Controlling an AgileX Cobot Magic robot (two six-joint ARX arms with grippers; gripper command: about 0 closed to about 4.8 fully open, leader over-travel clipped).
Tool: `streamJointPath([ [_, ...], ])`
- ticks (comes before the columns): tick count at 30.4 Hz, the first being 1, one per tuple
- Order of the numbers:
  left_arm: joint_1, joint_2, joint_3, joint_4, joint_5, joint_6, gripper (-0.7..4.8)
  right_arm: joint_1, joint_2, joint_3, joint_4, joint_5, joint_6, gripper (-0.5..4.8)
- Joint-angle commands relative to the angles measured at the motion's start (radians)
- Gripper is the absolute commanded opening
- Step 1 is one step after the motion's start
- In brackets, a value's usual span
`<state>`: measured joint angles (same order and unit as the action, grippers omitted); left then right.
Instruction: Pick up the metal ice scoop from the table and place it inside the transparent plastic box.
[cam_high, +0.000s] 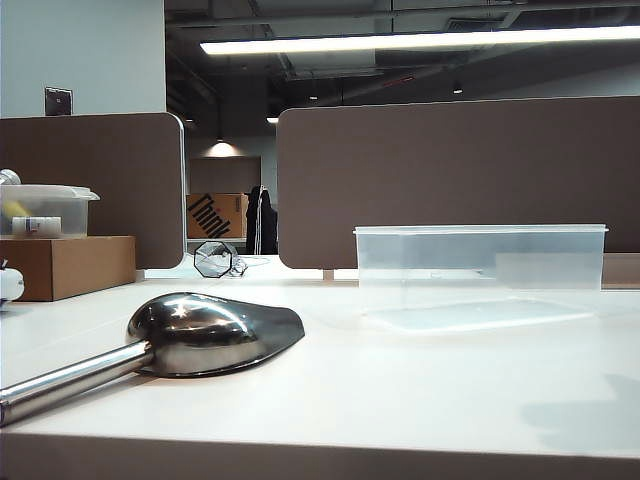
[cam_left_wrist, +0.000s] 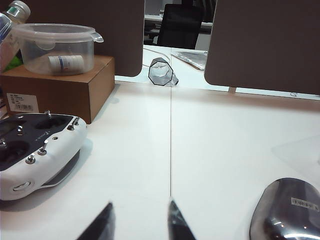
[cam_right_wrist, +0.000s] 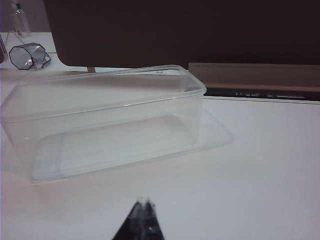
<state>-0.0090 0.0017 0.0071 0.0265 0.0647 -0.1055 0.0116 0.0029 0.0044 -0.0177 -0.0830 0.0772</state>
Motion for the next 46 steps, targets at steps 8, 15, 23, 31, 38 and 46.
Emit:
streamJointPath([
  [8,0.001,0.001,0.0,0.013,0.003,0.0,1.39,0.002,0.001,0.002,0.014,-0.002,-0.002,-0.01],
  [15,0.001,0.001,0.0,0.013,0.05,-0.048,1.39,0.042,0.007,0.002,0.015,-0.001,-0.002,-0.01],
  [23,0.001,0.001,0.0,0.014,0.096,-0.222,1.39,0.246,0.127,0.002,0.018,-0.001,-0.002,-0.01],
  [31,0.001,0.001,0.004,0.012,0.352,-0.395,0.47,0.501,0.19,0.002,0.014,-0.002,-0.002,-0.01],
  [38,0.001,0.006,0.104,-0.167,0.373,-0.377,-0.03,0.631,0.209,0.002,0.017,-0.002,-0.002,-0.01],
  [46,0.001,0.168,0.368,-0.457,0.387,-0.301,-0.03,0.658,0.212,0.002,0.014,-0.001,-0.002,-0.01],
])
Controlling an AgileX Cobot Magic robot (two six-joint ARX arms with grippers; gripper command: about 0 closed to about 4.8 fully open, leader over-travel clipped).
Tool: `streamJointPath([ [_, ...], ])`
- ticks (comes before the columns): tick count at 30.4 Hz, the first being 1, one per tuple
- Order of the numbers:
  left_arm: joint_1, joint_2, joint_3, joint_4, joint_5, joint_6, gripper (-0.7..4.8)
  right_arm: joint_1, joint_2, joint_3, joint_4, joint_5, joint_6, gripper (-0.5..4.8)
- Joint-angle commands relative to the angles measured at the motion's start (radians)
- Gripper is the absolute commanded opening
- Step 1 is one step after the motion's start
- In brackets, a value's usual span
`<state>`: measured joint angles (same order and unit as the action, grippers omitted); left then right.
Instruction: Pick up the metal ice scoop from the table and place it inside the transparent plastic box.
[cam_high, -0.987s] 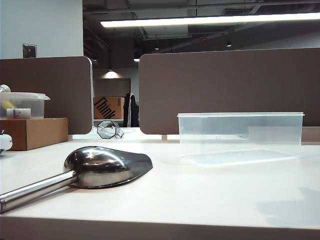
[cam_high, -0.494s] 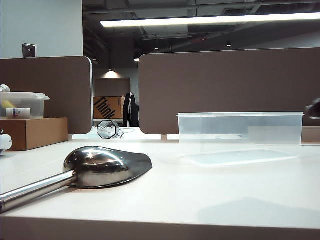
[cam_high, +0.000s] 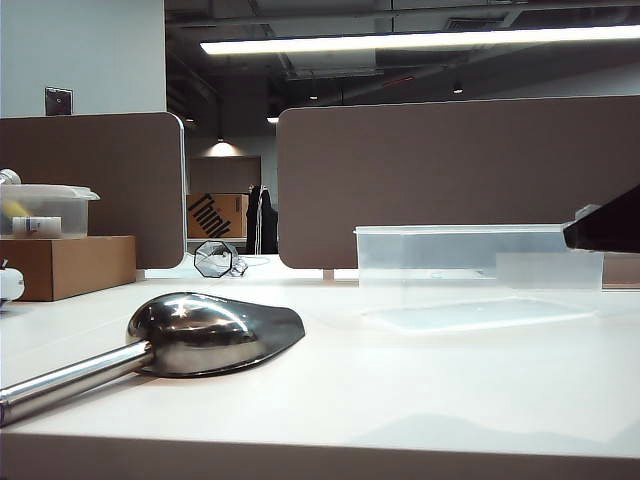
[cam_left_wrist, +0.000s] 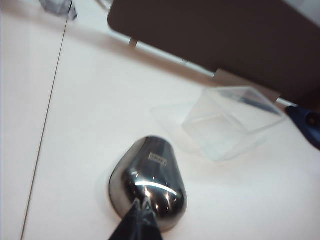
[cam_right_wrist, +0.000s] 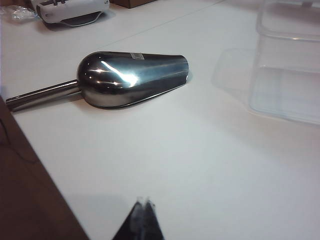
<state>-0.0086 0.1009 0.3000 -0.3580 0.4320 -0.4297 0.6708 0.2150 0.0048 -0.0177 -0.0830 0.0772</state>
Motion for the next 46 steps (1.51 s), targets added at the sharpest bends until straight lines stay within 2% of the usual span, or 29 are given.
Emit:
streamJointPath([
  [1,0.0,0.104,0.104,-0.094,0.04,0.032,-0.03,-0.001,0.0,0.001,0.014,-0.002,-0.002,-0.01],
  [4,0.0,0.242,0.206,-0.183,0.091,0.063,-0.03,-0.001,0.0,0.001,0.014,-0.002,-0.002,-0.01],
  [9,-0.012,0.496,0.4,-0.415,0.095,0.215,0.03,0.001,0.0,0.001,0.014,-0.001,-0.002,-0.01],
  [10,-0.023,0.539,0.433,-0.457,0.085,0.235,0.51,0.005,0.0,0.001,0.014,-0.001,-0.002,-0.01],
  [11,-0.037,0.59,0.471,-0.509,0.066,0.26,1.52,0.011,0.0,0.001,0.015,-0.001,-0.002,-0.01],
  [13,-0.068,0.679,0.532,-0.602,0.039,0.296,3.13,0.029,0.0,0.001,0.014,-0.002,-0.002,-0.01],
  [14,-0.085,0.719,0.557,-0.637,0.037,0.31,3.45,0.041,0.0,0.001,0.014,-0.001,-0.002,-0.01],
  [16,-0.126,0.8,0.599,-0.686,0.026,0.325,3.49,0.06,0.0,0.001,0.014,-0.002,-0.002,-0.01],
  [19,-0.203,0.888,0.627,-0.693,-0.044,0.296,3.55,0.086,0.0,0.001,0.014,-0.002,-0.002,-0.01],
  [21,-0.267,0.937,0.632,-0.68,-0.114,0.277,4.12,0.097,0.0,0.001,0.014,-0.002,-0.002,-0.01],
  [22,-0.296,0.956,0.632,-0.676,-0.142,0.268,4.63,0.098,0.0,0.001,0.015,-0.002,-0.002,-0.01],
  [23,-0.33,0.985,0.632,-0.671,-0.169,0.256,4.79,0.098,0.0,0.001,0.014,-0.002,-0.002,-0.01],
  [29,-0.468,1.116,0.632,-0.641,-0.355,0.224,4.79,0.097,0.0,0.001,0.014,-0.002,-0.002,-0.01],
  [31,-0.504,1.155,0.632,-0.61,-0.389,0.205,4.79,0.097,0.0,0.001,0.014,-0.001,-0.002,-0.01],
  [38,-0.517,1.218,0.633,-0.512,-0.383,0.13,4.79,0.095,0.0,0.001,0.014,-0.002,-0.002,-0.01],
  [46,-0.537,1.251,0.637,-0.429,-0.393,0.145,4.79,0.094,0.0,0.001,0.014,-0.001,-0.002,-0.01],
])
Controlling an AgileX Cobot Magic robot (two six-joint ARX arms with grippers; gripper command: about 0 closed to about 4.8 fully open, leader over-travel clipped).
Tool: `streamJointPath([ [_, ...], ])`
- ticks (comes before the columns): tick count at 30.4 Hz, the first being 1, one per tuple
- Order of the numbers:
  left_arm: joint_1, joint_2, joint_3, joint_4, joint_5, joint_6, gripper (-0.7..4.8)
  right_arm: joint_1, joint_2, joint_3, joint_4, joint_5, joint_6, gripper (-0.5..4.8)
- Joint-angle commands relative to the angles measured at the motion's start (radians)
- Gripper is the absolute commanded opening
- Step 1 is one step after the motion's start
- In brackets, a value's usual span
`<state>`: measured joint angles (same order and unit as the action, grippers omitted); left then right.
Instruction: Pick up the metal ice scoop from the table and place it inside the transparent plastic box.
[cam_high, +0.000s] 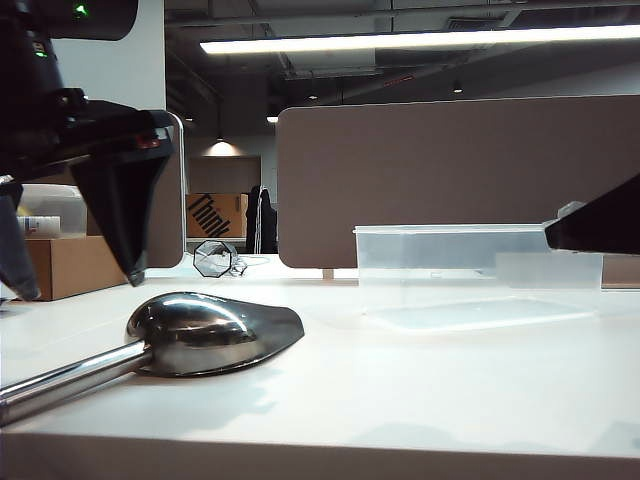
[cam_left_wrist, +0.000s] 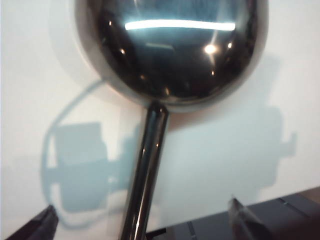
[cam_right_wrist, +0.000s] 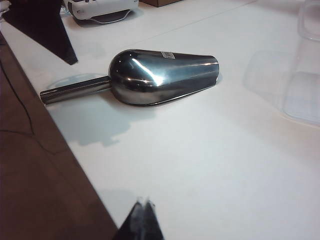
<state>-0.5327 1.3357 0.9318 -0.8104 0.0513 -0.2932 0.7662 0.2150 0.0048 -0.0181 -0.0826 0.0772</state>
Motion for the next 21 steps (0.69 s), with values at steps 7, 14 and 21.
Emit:
streamJointPath([
  [7,-0.042,0.142,0.103,-0.05,-0.082,0.054,4.79,-0.003,0.0,0.001,0.014,-0.002,-0.002,-0.01],
  [14,-0.051,0.237,0.209,-0.14,-0.135,0.098,4.74,-0.003,0.0,0.001,0.015,-0.002,-0.002,-0.01],
  [21,-0.052,0.285,0.215,-0.159,-0.133,0.103,4.29,-0.003,0.0,0.001,0.015,-0.002,-0.002,-0.01],
])
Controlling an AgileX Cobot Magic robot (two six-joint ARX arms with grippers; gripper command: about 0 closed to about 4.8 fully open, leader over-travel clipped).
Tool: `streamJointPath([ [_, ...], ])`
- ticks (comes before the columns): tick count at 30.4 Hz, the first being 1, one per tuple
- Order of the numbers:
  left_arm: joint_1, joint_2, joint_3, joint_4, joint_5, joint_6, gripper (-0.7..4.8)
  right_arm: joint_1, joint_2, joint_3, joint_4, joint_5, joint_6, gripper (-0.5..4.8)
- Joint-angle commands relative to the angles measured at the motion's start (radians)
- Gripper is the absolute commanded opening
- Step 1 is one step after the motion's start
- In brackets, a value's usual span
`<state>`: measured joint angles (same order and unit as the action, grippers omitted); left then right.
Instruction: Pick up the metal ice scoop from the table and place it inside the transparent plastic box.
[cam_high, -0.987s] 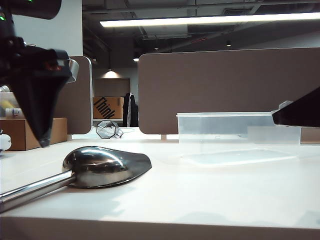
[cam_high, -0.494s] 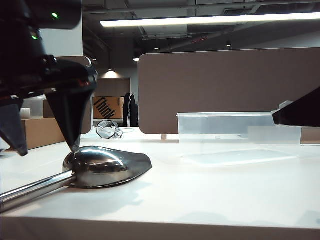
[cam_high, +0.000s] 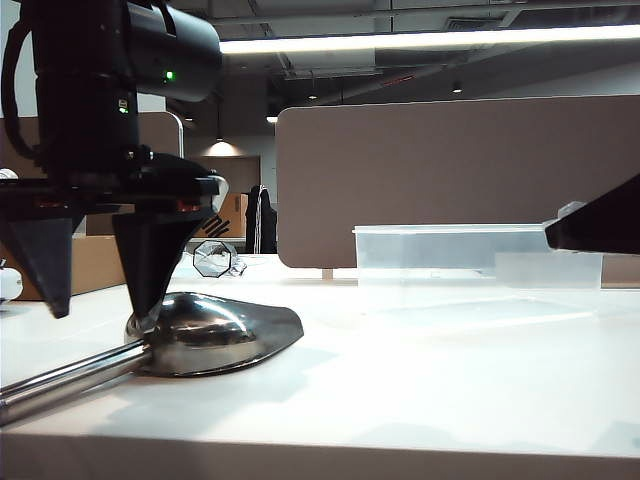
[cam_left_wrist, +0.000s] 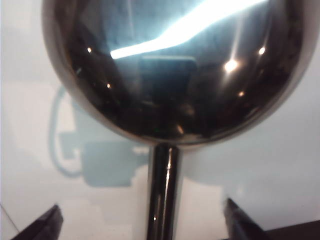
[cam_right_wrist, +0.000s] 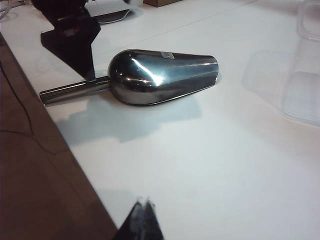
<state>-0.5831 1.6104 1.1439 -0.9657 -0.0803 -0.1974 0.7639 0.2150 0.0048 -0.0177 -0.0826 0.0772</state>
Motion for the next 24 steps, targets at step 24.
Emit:
streamJointPath([
  [24,0.002,0.144,0.013,0.051,0.054,0.049,4.26,-0.003,0.0,0.001,0.014,-0.002,-0.002,-0.01],
])
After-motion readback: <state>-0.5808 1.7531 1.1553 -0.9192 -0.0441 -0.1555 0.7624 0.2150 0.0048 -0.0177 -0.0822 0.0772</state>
